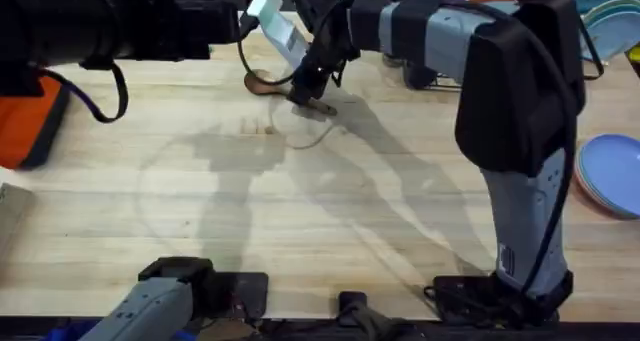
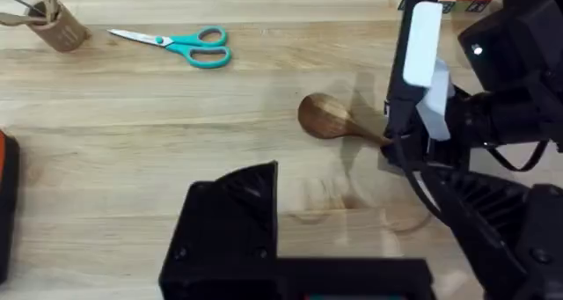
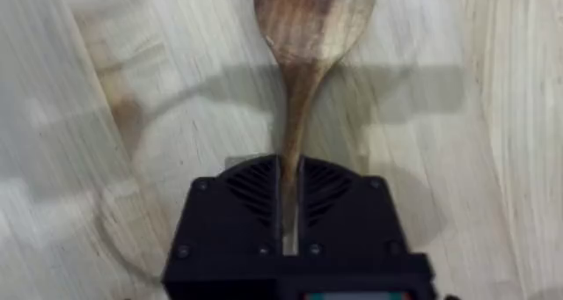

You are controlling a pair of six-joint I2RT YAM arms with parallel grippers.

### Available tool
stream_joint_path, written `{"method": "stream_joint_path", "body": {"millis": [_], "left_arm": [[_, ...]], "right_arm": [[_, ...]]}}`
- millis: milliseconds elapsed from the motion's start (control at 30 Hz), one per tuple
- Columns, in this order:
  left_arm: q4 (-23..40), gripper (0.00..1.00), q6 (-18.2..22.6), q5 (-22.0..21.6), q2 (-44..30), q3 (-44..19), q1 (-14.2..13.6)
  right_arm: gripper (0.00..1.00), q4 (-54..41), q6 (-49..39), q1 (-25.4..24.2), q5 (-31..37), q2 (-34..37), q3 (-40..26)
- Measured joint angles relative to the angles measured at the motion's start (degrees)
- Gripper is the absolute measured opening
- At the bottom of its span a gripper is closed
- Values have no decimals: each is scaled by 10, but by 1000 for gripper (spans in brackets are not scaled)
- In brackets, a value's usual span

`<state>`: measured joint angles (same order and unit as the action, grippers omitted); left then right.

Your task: Pick up the spoon on the table one by one and put them onto the rack

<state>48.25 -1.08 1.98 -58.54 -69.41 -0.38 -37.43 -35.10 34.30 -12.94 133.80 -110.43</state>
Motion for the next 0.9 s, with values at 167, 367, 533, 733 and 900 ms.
{"method": "stream_joint_path", "body": {"millis": [167,367,533,733,900], "left_arm": [[0,993,0,0,0,0,0],[0,993,0,0,0,0,0],[0,993,0,0,0,0,0],[0,993,0,0,0,0,0],[0,993,0,0,0,0,0]], "right_arm": [[43,1,0,0,0,0,-1],[35,2,0,-4,-2,0,-1],[32,3,0,-10,-4,0,-1],[30,1,0,-26,-1,-4,-1],[32,2,0,-40,1,-49,-1]]}}
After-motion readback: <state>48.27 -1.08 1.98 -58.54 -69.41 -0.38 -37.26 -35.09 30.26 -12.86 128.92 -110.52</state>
